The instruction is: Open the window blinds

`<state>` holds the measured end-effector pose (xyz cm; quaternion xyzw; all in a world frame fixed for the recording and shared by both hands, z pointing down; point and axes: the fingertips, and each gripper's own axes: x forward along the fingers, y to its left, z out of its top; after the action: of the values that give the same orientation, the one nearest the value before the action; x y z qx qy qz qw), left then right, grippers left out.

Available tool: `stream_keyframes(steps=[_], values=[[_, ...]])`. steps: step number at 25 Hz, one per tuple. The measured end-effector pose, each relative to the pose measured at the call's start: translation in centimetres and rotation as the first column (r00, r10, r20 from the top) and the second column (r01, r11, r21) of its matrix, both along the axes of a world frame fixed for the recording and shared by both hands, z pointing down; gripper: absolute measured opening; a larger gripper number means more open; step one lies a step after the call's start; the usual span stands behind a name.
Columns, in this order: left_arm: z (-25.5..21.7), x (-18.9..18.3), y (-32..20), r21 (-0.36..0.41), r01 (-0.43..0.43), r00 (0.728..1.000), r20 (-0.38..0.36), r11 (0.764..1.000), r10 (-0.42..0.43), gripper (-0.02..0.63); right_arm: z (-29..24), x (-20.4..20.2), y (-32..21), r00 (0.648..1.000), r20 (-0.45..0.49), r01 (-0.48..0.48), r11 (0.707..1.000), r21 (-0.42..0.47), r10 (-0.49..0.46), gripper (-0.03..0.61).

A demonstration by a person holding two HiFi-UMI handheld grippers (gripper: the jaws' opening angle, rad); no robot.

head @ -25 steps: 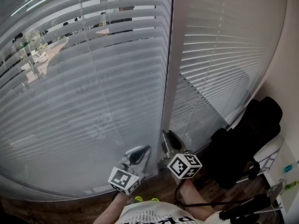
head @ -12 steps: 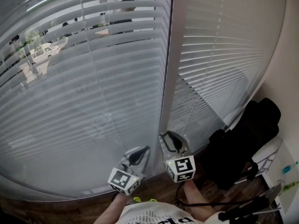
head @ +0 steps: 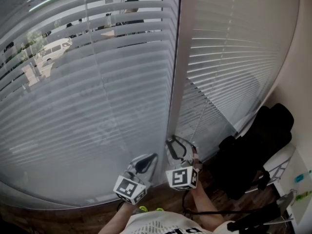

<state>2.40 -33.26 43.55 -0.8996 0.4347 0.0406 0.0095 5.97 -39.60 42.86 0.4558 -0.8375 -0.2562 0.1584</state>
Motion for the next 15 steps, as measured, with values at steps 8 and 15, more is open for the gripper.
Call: stream_keyframes(steps=[8, 15], values=[[-0.07, -0.18, 0.02, 0.005, -0.007, 1.0, -0.001, 1.0, 0.007, -0.008, -0.17, 0.14, -0.03, 0.997, 0.076, 0.012, 0.999, -0.052, -0.008, 0.135], [-0.17, -0.14, 0.1, 0.009, -0.022, 1.0, 0.0, 1.0, 0.022, -0.008, -0.3, 0.51, -0.26, 0.964, 0.265, 0.032, 0.99, -0.14, 0.006, 0.133]])
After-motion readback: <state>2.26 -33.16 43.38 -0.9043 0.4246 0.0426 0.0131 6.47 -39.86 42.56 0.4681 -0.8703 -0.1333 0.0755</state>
